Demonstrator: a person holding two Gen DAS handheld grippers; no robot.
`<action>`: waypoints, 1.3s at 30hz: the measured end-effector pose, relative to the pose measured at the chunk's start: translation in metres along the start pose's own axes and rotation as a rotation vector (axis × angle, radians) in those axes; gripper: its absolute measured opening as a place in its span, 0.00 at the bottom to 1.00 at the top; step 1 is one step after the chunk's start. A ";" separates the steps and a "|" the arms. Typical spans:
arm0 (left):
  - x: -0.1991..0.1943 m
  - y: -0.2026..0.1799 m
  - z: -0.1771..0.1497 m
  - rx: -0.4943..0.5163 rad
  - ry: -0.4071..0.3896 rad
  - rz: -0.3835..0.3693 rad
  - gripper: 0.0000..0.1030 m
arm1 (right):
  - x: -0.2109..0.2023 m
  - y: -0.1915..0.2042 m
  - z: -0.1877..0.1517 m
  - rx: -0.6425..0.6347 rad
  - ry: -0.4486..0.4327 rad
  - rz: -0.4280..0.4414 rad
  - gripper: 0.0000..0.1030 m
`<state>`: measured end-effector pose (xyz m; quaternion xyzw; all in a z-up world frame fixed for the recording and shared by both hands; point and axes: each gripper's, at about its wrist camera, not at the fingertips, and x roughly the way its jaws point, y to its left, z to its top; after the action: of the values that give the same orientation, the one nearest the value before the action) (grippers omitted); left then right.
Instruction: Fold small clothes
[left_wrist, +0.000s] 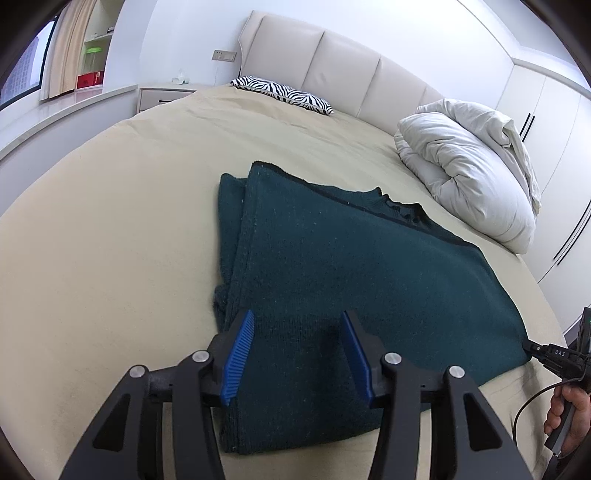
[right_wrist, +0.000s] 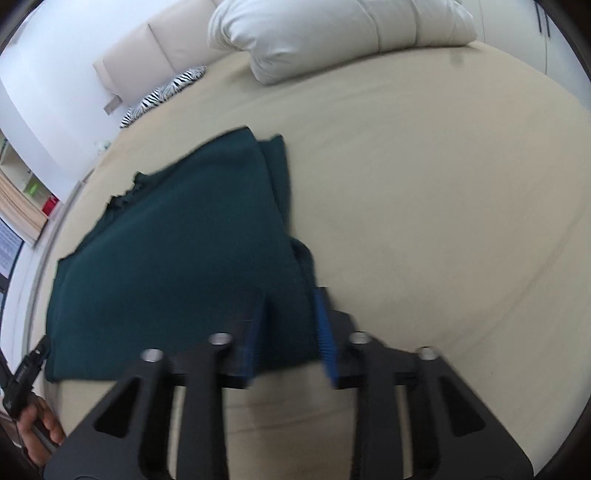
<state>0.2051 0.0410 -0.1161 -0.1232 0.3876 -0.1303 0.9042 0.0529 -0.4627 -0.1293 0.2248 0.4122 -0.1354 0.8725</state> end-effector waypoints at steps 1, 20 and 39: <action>0.000 0.000 0.000 -0.001 0.000 -0.001 0.50 | -0.002 -0.002 -0.003 -0.004 -0.002 0.002 0.05; -0.018 -0.013 0.013 0.028 -0.050 0.015 0.50 | -0.040 -0.029 -0.014 0.046 -0.039 -0.037 0.51; 0.056 -0.008 0.054 -0.001 -0.009 0.020 0.52 | 0.087 0.060 0.029 0.170 0.121 0.625 0.13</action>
<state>0.2806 0.0221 -0.1147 -0.1205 0.3849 -0.1205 0.9071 0.1515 -0.4299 -0.1637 0.4202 0.3614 0.1186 0.8238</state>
